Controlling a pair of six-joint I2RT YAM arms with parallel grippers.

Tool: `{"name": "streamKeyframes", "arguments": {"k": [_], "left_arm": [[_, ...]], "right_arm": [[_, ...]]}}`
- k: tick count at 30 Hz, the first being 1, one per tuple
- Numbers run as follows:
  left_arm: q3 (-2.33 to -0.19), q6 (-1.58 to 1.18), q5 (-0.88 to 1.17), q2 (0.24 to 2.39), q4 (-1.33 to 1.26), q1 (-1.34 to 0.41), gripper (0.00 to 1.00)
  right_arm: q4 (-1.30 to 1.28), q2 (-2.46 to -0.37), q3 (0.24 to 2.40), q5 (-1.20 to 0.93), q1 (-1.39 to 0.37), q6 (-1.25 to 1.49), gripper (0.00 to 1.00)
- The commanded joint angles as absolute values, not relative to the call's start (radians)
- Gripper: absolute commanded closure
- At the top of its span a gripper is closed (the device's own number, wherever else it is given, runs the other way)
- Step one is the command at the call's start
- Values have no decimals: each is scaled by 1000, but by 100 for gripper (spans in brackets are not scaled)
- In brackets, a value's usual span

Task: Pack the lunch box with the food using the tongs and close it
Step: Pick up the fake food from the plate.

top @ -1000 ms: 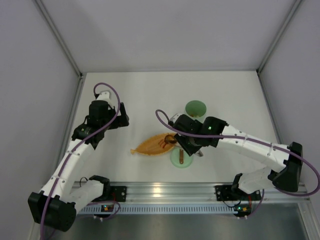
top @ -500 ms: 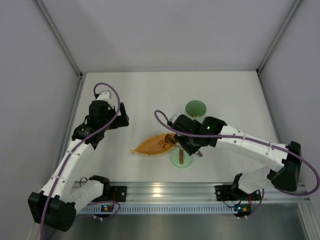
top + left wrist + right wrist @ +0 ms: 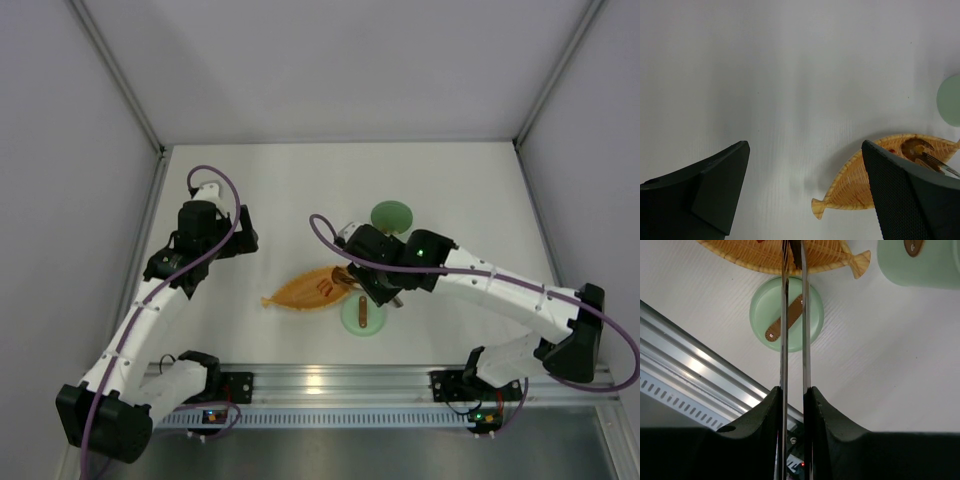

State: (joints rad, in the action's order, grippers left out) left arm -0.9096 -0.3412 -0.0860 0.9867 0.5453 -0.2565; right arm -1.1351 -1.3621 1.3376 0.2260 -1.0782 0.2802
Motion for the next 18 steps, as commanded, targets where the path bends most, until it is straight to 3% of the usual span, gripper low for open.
{"name": "streamKeyframes", "arguments": {"k": [1, 11, 18], "left_arm": [[-927, -336, -81, 979, 525, -253, 1], [-927, -336, -83, 979, 525, -253, 1], [-925, -337, -83, 979, 525, -253, 1]], "right_arm": [[-1129, -1324, 1410, 264, -1091, 279, 78], [-1150, -1290, 1457, 304, -1074, 288, 78], [-1175, -1209, 1508, 327, -950, 287, 79]]}}
